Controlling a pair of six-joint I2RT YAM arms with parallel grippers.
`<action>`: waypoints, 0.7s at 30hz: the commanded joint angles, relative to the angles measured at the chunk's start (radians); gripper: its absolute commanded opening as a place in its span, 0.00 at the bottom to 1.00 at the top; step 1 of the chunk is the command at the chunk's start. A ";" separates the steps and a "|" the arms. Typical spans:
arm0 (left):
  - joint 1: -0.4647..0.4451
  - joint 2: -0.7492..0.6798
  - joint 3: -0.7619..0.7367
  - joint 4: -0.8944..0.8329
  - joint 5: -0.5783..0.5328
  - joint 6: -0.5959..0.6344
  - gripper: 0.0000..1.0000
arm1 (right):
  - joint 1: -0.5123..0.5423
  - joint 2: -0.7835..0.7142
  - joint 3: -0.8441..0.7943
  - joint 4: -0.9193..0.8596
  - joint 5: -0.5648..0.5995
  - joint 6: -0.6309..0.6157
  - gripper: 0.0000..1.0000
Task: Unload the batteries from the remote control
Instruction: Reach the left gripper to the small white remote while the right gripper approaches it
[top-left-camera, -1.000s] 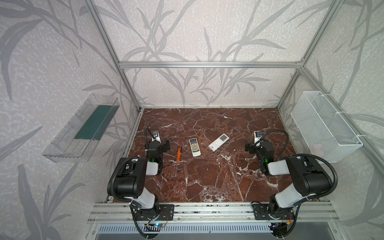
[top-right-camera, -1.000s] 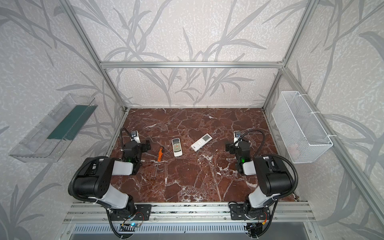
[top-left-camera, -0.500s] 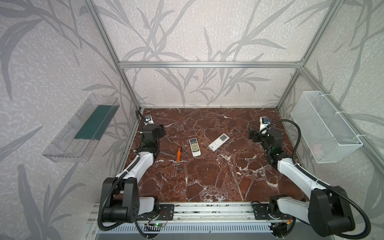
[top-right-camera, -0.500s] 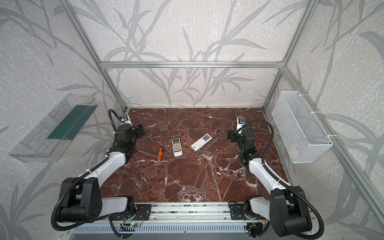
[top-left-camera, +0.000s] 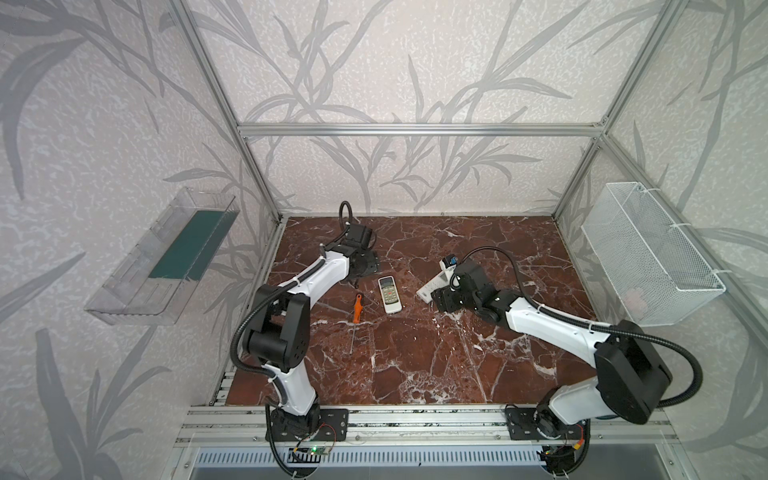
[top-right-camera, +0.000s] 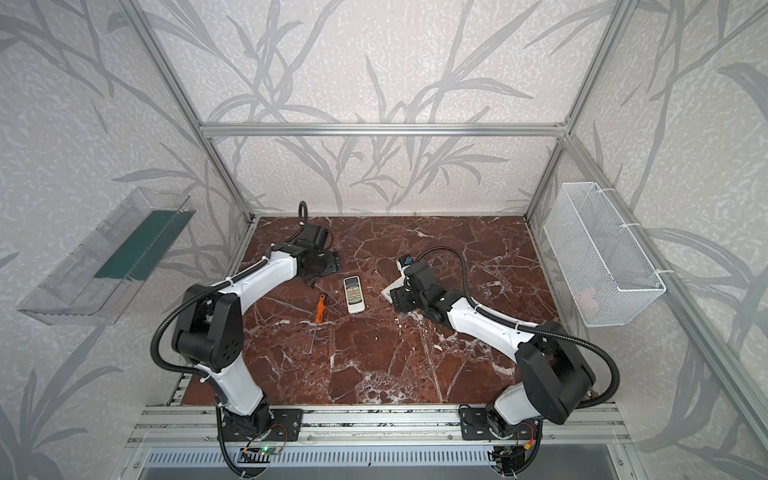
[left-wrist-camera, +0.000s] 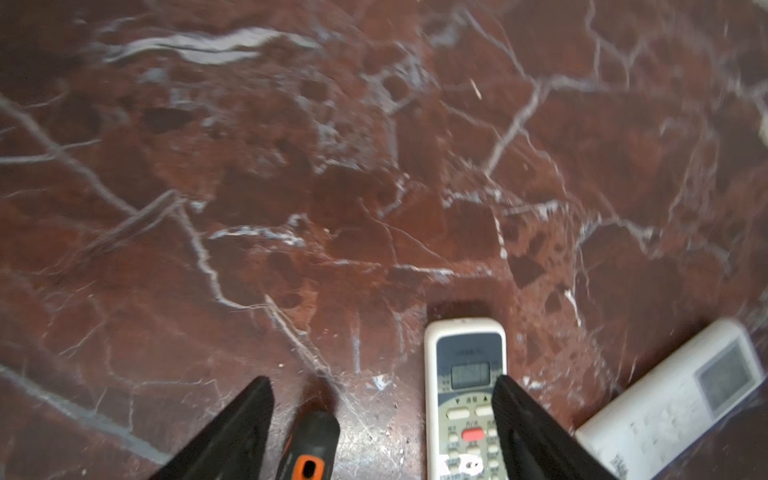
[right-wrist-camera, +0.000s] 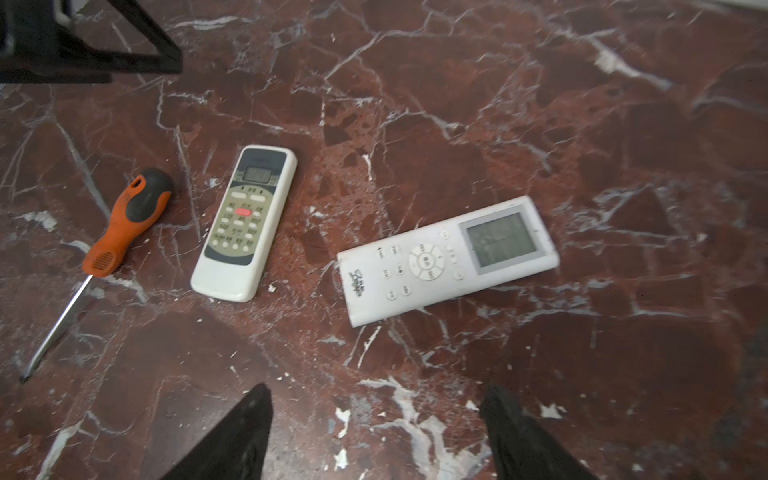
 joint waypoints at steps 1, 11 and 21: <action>-0.058 0.054 0.067 -0.101 0.037 -0.081 0.96 | 0.023 0.024 0.024 -0.012 -0.067 0.095 0.77; -0.112 0.194 0.125 -0.119 -0.021 -0.101 0.89 | 0.055 0.039 -0.004 0.018 -0.090 0.123 0.76; -0.118 0.277 0.138 -0.095 0.033 -0.128 0.77 | 0.060 0.064 -0.001 0.038 -0.117 0.158 0.76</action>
